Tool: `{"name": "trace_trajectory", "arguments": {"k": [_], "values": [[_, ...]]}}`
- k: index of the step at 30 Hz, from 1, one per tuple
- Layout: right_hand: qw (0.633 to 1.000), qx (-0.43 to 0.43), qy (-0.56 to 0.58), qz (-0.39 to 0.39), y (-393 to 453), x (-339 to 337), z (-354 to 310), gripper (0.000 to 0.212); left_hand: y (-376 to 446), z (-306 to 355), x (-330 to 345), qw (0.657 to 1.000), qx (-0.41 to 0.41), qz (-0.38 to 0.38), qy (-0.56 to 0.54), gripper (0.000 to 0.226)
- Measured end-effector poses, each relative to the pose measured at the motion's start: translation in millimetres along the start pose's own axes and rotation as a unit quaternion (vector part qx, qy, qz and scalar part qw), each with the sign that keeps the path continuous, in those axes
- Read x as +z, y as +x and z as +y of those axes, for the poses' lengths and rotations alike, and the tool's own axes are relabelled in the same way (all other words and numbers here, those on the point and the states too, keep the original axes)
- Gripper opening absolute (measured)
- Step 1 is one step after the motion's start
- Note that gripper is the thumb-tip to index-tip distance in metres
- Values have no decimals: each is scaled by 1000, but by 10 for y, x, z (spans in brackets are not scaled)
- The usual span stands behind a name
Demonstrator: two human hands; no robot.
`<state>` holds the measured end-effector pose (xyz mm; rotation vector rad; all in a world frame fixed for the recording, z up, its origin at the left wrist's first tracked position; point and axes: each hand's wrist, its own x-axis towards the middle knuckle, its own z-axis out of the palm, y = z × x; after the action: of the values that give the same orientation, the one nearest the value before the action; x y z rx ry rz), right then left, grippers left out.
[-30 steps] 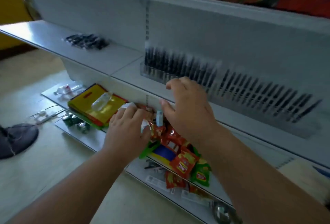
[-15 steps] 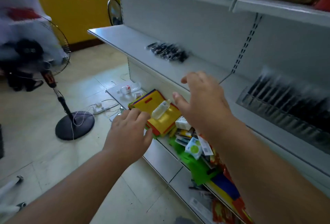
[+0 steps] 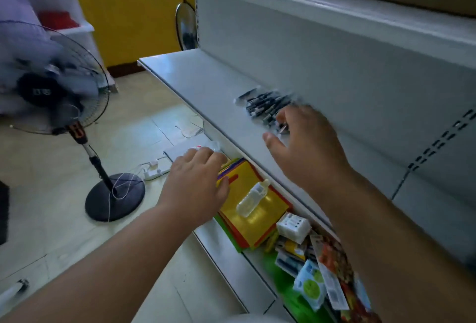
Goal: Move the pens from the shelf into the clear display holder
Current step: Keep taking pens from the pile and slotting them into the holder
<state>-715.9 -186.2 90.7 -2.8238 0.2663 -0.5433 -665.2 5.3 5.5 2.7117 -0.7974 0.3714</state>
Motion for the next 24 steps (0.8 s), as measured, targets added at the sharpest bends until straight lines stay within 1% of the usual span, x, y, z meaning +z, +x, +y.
{"name": "trace_trajectory", "arguments": {"k": [2, 6, 10, 13, 18, 20, 22, 24], "values": [[1000, -5, 0, 9, 222, 80, 1, 37, 277, -48, 43, 1000, 2, -11, -10, 37], [1000, 6, -9, 22, 589, 281, 39, 34, 827, -239, 195, 998, 35, -19, -40, 41], [998, 46, -19, 42, 949, 470, 63, 33, 1438, -445, 353, 994, 88, -39, -48, 39], [995, 74, -26, 65, 1198, 642, 58, 30, 1929, -637, 510, 987, 133, -48, -77, 38], [988, 130, -35, 78, 1495, 922, -28, 25, 2704, -926, 773, 982, 151, -77, -86, 37], [984, 153, -30, 89, 1583, 1005, -67, 24, 2945, -988, 879, 980, 154, -102, -74, 38], [980, 174, -22, 97, 1626, 1072, -106, 22, 3112, -1016, 956, 974, 169, -145, -48, 38], [975, 195, -26, 105, 1638, 1099, -155, 20, 3231, -1013, 1008, 966, 190, -168, -47, 38]]}}
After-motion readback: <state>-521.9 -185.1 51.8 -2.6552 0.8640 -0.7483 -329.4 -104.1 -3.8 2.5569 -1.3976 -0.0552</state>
